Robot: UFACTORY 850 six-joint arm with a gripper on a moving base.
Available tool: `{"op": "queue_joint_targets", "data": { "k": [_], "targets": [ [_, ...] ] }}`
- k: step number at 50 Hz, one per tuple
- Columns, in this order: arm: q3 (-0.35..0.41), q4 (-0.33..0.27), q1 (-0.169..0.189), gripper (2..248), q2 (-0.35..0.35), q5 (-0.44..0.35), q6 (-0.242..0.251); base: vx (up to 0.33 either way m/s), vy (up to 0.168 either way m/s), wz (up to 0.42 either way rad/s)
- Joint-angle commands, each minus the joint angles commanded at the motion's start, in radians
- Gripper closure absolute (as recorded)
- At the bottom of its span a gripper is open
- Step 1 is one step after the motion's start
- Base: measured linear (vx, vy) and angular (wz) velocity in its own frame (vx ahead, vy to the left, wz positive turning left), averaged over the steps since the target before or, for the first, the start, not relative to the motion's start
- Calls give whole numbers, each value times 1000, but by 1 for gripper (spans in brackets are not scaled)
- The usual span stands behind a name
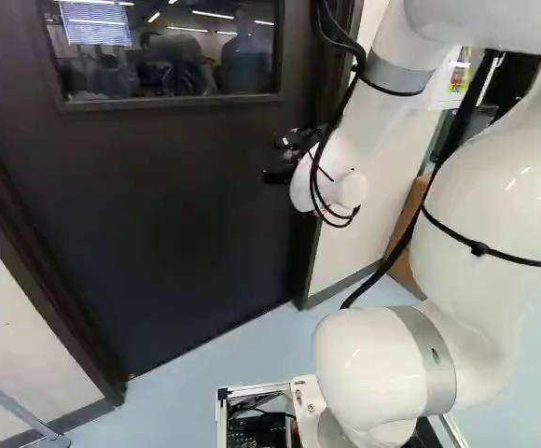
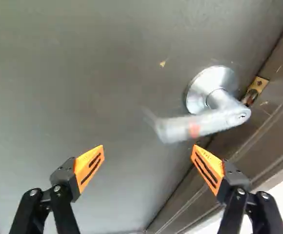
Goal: Open the door and move inside
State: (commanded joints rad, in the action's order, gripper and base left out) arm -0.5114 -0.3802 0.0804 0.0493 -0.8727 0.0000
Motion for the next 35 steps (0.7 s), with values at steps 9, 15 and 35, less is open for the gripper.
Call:
{"op": "queue_joint_targets", "data": {
  "k": [9,15,35],
  "targets": [
    [-46,0,2,3,65,-1,0,0,0,0],
    [-79,0,-2,3,109,-10,0,0,0,0],
    [-187,0,-37,3,219,-23,0,0,0,0]
  ]
}}
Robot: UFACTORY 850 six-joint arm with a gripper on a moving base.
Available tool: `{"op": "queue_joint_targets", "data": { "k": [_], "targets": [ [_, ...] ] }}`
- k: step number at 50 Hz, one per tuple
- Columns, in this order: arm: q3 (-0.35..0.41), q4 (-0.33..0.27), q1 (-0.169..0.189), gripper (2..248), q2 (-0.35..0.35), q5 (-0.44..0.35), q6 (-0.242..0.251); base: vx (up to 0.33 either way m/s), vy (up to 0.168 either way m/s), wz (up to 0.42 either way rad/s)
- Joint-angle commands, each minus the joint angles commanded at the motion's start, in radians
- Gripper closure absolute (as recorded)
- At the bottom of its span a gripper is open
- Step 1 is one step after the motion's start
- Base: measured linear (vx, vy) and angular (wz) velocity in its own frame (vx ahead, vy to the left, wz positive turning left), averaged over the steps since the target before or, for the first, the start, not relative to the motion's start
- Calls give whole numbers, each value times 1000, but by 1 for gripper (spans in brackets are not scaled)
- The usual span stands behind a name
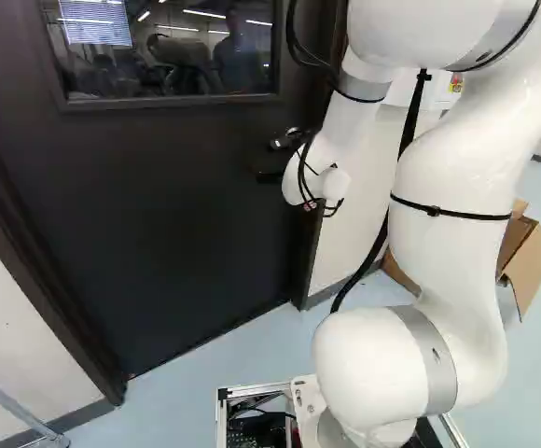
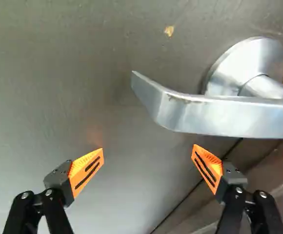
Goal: Open the door and move inside
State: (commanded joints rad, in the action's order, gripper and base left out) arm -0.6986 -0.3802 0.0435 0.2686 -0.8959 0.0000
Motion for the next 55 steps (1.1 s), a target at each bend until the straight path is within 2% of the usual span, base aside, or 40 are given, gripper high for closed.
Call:
{"op": "queue_joint_targets", "data": {
  "k": [55],
  "targets": [
    [-323,-10,-69,3,259,0,0,0,0,0]
  ]
}}
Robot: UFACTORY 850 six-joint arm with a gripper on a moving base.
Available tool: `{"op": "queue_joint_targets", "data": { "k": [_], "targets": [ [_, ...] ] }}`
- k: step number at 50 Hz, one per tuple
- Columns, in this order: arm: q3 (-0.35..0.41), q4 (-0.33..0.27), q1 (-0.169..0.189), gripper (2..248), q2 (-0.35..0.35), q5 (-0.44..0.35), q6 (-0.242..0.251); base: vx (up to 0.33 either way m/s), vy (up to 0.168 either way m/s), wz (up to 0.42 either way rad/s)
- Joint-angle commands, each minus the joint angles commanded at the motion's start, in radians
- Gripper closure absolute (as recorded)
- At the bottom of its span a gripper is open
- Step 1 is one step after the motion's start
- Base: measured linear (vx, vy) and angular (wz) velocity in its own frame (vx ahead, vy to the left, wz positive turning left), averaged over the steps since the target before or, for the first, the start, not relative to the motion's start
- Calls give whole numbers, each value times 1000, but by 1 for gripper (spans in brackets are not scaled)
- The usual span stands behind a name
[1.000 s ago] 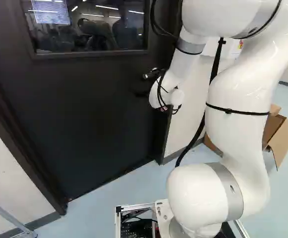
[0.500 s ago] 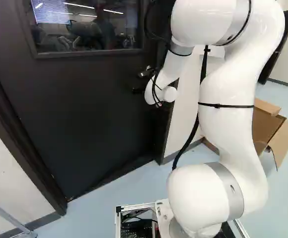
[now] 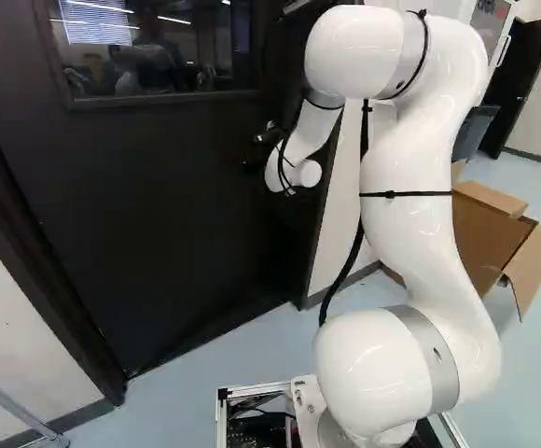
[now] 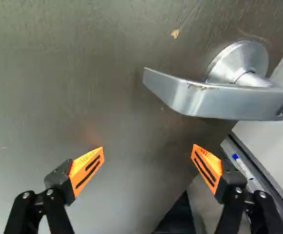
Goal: Open the door and move inside
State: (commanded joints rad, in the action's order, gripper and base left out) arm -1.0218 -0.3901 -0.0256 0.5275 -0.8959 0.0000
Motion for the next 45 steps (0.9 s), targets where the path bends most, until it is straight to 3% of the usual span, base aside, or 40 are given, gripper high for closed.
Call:
{"op": "queue_joint_targets", "data": {
  "k": [14,45],
  "targets": [
    [-22,0,-10,3,17,0,0,0,0,0],
    [89,0,-71,3,-68,0,0,0,0,0]
  ]
}}
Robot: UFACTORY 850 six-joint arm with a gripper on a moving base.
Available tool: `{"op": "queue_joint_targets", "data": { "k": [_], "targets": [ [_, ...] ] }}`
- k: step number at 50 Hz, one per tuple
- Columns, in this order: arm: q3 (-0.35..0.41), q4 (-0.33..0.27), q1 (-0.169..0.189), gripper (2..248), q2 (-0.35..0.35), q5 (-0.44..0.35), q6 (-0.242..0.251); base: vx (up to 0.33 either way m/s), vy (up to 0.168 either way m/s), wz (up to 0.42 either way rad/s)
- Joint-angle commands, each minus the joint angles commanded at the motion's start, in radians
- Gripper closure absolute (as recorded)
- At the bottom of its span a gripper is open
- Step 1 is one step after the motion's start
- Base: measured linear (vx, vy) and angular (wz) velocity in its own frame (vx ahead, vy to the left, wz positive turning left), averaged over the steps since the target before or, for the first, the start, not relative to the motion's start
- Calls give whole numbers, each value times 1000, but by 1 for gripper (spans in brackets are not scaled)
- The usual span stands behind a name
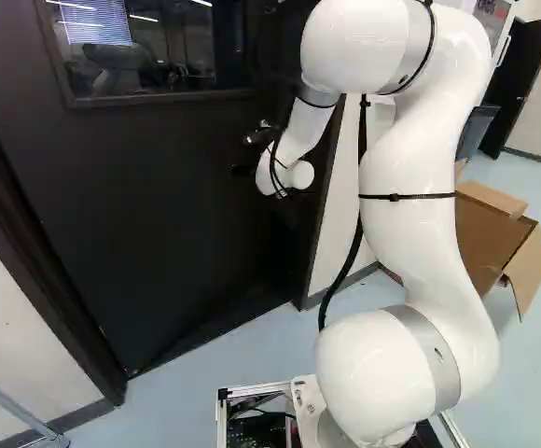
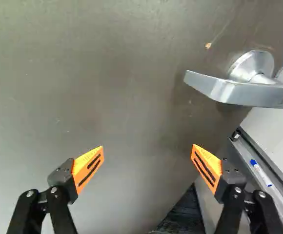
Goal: Open the door and move inside
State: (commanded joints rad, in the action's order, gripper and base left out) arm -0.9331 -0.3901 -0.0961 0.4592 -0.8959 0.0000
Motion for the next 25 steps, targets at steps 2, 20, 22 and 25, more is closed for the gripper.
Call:
{"op": "queue_joint_targets", "data": {
  "k": [2,20,22,25],
  "targets": [
    [5,0,-5,3,-4,0,0,0,0,0],
    [45,0,-55,3,-36,0,0,0,0,0],
    [49,0,-61,3,-38,0,0,0,0,0],
    [54,0,-69,3,-42,0,0,0,0,0]
  ]
}}
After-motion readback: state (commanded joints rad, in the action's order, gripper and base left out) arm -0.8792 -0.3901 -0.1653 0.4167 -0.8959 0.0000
